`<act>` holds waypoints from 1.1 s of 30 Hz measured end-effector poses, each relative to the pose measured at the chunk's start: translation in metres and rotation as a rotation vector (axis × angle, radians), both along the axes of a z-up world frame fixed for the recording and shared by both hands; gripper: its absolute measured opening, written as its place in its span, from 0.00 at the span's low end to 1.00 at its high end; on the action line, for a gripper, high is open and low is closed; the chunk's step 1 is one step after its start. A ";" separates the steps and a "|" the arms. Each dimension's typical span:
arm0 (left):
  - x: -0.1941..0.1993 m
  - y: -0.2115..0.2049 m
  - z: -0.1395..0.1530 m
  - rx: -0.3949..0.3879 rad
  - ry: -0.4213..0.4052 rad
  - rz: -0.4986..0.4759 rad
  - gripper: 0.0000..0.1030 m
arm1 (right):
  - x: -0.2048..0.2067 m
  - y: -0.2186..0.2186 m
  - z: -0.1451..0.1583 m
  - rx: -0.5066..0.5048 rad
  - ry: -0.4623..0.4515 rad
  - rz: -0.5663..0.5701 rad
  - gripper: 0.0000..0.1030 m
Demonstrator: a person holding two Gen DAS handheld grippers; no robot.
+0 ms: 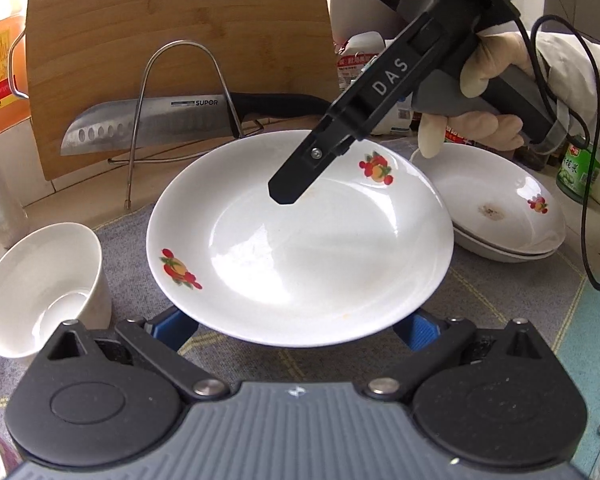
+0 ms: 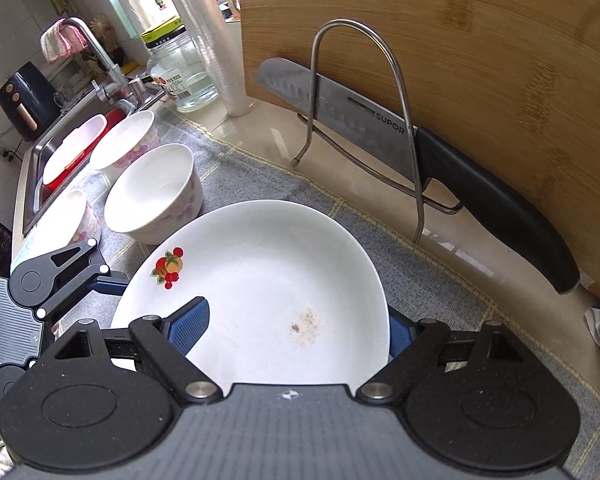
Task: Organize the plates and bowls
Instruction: 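Carry the plate with the right gripper toward the stacked plates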
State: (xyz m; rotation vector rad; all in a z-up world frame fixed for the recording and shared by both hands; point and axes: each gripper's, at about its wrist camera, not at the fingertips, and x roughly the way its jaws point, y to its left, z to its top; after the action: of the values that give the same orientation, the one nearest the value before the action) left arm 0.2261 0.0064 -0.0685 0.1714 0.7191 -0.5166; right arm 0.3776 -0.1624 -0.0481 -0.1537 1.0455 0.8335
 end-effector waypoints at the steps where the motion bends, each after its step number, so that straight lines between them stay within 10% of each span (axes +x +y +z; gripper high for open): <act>1: 0.000 0.000 0.001 0.000 0.002 -0.002 0.99 | -0.002 0.000 0.001 -0.001 -0.004 -0.001 0.89; 33: -0.037 -0.074 0.039 0.064 0.012 -0.302 0.99 | -0.097 -0.098 0.029 0.009 -0.047 -0.262 0.89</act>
State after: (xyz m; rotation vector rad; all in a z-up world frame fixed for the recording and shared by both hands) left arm 0.1893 -0.0675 -0.0296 0.3397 0.7257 -0.7835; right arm 0.2801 -0.2601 -0.0194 -0.0274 0.9933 0.5948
